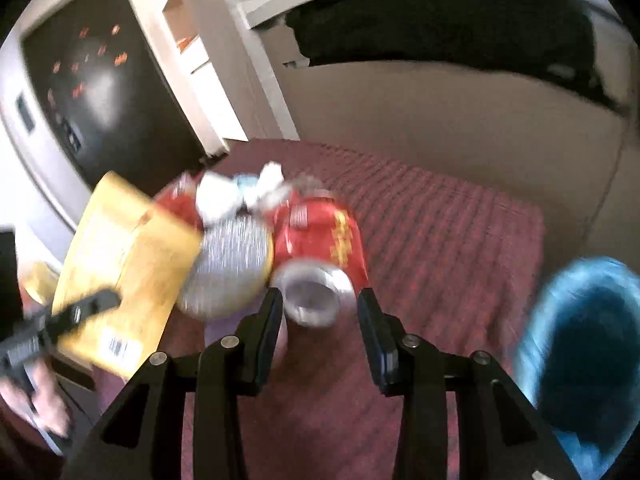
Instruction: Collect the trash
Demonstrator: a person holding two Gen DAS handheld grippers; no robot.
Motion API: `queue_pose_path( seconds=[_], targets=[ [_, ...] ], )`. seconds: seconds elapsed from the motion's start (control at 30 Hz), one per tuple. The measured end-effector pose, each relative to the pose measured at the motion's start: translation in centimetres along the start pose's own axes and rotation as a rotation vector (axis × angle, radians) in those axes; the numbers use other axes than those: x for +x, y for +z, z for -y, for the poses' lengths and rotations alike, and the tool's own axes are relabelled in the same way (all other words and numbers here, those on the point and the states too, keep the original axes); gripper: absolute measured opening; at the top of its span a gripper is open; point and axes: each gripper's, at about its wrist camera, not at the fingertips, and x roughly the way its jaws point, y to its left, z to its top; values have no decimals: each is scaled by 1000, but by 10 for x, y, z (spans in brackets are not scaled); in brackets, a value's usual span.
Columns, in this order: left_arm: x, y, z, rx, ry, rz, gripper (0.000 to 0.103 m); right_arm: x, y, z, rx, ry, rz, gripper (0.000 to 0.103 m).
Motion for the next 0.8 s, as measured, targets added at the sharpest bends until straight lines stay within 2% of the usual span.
queue_pose_path(
  seconds=[0.1, 0.23, 0.3, 0.4, 0.47, 0.6, 0.8],
  targets=[
    [1, 4, -14, -24, -7, 9, 0, 34, 23, 13, 42, 43, -63, 38],
    [10, 5, -28, -45, -5, -8, 0, 75, 38, 28, 35, 9, -143, 38],
    [13, 2, -40, -60, 4, -21, 0, 91, 41, 36, 56, 47, -185, 38],
    [23, 1, -50, -81, 11, -40, 0, 105, 40, 42, 125, 184, -225, 40],
    [29, -1, -53, -86, 21, -50, 0, 111, 37, 42, 163, 233, -244, 40],
    [36, -2, -58, -92, 35, -60, 0, 95, 36, 21, 95, 206, -186, 41],
    [38, -6, -59, -99, 45, -58, 0, 53, 28, -26, -99, 197, -103, 41]
  ],
)
